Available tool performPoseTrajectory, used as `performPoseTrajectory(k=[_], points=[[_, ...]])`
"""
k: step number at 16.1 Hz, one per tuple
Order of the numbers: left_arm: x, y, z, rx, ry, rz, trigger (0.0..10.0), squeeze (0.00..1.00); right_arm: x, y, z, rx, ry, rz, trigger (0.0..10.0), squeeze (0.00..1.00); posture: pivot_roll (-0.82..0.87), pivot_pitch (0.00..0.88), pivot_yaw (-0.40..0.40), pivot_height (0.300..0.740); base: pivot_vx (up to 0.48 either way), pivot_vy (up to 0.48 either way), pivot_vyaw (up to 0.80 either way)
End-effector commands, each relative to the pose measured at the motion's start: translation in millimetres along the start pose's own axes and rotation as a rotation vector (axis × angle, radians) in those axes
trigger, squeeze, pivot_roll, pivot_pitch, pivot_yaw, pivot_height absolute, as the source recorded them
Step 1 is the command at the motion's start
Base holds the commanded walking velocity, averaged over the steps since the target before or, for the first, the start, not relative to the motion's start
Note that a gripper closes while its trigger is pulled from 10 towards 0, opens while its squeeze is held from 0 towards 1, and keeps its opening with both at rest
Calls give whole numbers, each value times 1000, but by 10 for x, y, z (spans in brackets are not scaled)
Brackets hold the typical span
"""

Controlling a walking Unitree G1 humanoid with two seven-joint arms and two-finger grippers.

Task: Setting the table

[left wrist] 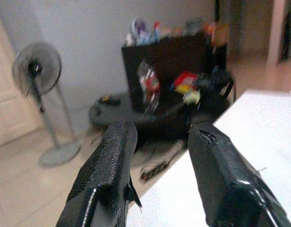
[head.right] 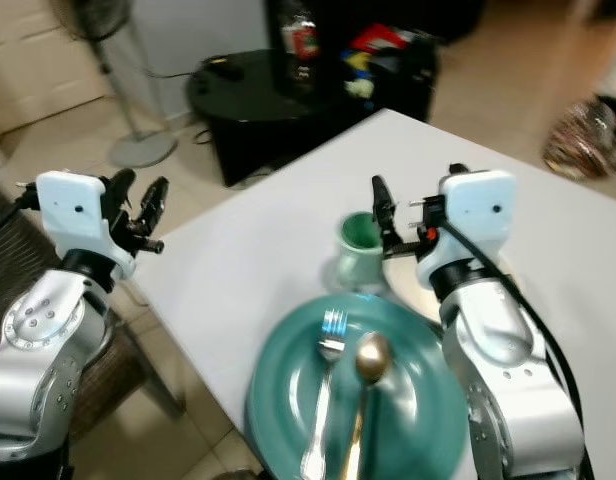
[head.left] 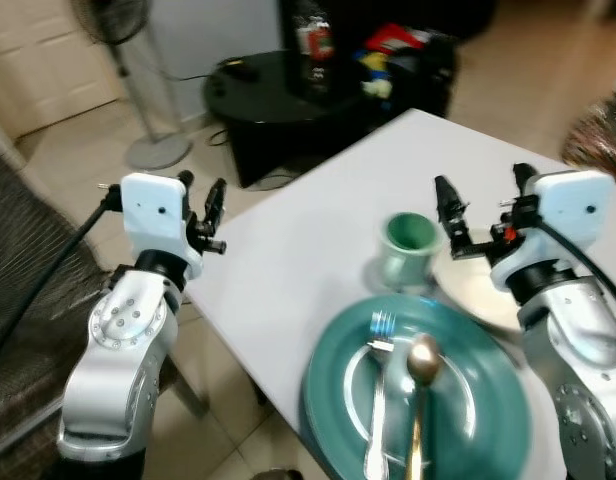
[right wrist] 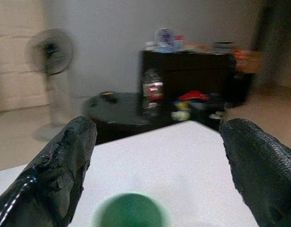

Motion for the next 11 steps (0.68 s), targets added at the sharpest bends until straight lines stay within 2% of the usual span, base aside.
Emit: performPoseTrajectory(k=[1,2,4,6,8,11], points=[[111,-1,40,-15,-63,13,10000,55,0,45,-12,8,13,6,10000,1000,33,0,30,740,0,0,800],[173,-31,102,-39,-115,16,10000,55,-30,56,-31,14,37,-8,10000,1000,49,0,16,740,0,0,800],[172,-68,155,-51,-134,-19,10000,55,-122,51,-36,15,86,-48,10000,1000,55,0,7,740,0,0,800],[163,-63,115,-50,-130,-9,10000,55,-176,70,-27,23,100,-34,10000,1000,40,0,23,740,0,0,800],[220,-26,59,-45,-146,-5,10000,59,-116,33,-28,10,62,-51,10000,1000,48,0,39,740,0,0,800],[232,-52,27,-55,-164,-17,10000,59,-144,-8,3,-7,62,-55,10000,1000,33,0,67,740,0,0,800]])
Point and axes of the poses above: a point about 5 cm out from each wrist's last joint towards the gripper, its own z axis pointing back from the gripper into the wrist, its own y axis along the axis of the wrist's last joint, x = y × z, the point moved 4 cm from there along -z, pointing out of the wrist towards the gripper, and after that the axes turned 4 degrees about z, right-handed, at the moved point
